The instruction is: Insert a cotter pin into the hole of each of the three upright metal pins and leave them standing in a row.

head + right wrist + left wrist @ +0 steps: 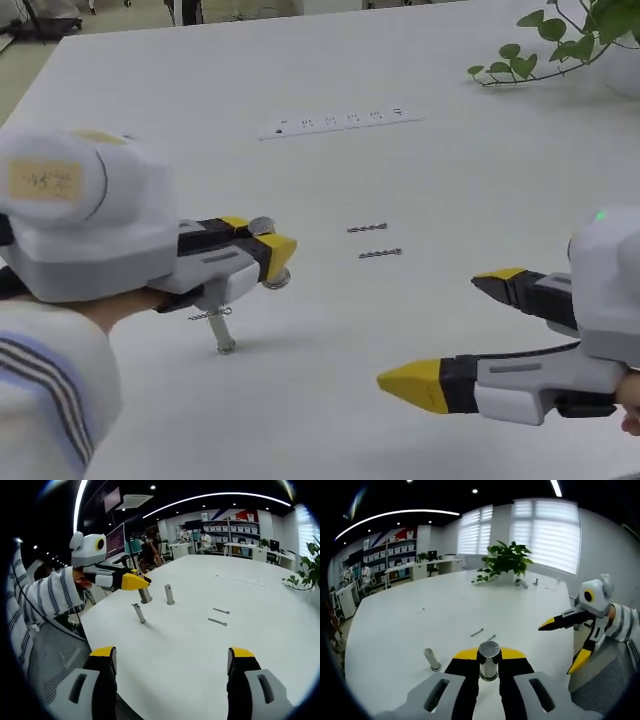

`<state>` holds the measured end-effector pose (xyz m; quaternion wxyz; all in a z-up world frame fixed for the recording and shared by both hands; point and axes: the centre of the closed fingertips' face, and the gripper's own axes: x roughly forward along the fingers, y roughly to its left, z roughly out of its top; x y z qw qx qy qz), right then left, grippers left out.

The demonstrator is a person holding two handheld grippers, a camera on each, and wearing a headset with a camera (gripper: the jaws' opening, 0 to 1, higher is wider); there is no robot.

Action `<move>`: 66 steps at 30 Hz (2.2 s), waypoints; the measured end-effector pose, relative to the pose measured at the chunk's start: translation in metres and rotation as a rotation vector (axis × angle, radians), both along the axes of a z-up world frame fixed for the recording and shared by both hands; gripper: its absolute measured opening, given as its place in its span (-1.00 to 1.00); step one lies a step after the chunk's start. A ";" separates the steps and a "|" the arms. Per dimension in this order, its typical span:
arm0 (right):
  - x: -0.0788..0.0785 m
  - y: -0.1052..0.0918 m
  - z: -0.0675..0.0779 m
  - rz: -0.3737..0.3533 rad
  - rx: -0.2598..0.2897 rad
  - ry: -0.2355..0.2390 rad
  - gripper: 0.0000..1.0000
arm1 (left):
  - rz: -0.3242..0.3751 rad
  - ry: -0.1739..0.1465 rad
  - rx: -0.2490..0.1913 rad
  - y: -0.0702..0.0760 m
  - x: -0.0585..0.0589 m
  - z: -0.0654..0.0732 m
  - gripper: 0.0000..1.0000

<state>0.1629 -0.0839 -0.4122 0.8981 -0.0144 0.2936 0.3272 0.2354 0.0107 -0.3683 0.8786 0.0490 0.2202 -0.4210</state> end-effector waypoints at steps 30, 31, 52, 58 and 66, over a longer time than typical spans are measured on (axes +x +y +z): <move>-0.010 -0.007 -0.014 0.012 0.048 0.058 0.81 | -0.050 0.086 0.062 -0.034 -0.056 -0.068 -0.81; -0.010 -0.007 -0.014 0.014 0.048 0.058 0.81 | -0.051 0.086 0.062 -0.034 -0.056 -0.069 -0.81; -0.010 -0.010 -0.024 0.010 0.046 0.078 0.81 | -0.062 0.051 0.097 -0.041 -0.061 -0.088 -0.81; -0.011 -0.010 -0.027 0.012 0.041 0.084 0.81 | -0.054 0.032 0.088 -0.042 -0.059 -0.087 -0.80; -0.011 -0.008 -0.028 0.018 0.038 0.085 0.80 | -0.052 0.000 0.099 -0.042 -0.059 -0.087 -0.80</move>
